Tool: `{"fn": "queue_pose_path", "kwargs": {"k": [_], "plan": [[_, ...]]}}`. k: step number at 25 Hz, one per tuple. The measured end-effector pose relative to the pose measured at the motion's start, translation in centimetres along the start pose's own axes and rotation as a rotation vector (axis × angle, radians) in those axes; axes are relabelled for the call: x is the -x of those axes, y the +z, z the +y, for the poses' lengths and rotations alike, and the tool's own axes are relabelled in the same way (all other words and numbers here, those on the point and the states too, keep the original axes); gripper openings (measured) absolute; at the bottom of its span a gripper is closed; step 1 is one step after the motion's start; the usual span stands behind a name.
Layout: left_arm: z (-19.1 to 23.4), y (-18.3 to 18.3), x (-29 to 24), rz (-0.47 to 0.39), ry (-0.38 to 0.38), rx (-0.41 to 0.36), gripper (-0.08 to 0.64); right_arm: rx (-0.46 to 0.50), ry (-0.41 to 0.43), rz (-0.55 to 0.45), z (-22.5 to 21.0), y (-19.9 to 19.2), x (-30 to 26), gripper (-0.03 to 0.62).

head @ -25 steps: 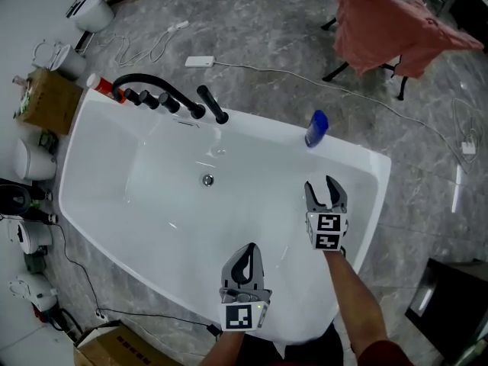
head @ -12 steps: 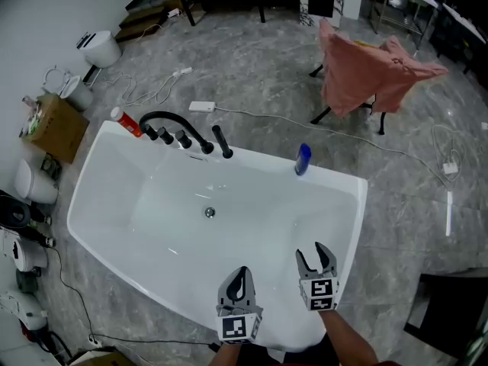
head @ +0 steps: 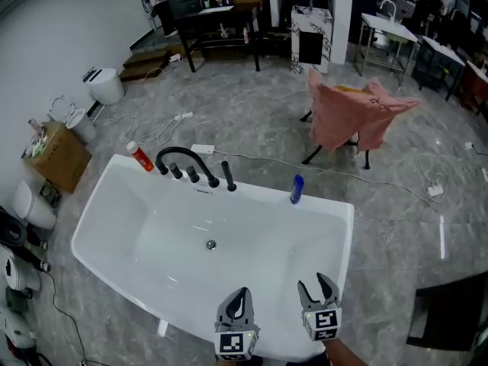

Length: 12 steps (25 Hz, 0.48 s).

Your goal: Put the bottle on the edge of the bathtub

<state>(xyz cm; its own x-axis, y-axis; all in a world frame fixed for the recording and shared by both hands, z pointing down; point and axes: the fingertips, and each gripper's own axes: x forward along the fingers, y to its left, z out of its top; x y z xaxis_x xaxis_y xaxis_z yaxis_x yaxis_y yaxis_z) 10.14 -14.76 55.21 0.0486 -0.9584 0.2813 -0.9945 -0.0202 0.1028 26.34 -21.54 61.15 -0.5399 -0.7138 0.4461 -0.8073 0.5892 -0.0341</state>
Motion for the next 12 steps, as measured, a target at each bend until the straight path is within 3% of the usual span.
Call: {"fn": "queue_pose_path", "kwargs": {"k": [12], "plan": [[0.3,8.2,2.6,-0.149,-0.060,-0.035,0.005,0.072,-0.159,-0.251,-1.2,11.7,7.3,0.218]]}}
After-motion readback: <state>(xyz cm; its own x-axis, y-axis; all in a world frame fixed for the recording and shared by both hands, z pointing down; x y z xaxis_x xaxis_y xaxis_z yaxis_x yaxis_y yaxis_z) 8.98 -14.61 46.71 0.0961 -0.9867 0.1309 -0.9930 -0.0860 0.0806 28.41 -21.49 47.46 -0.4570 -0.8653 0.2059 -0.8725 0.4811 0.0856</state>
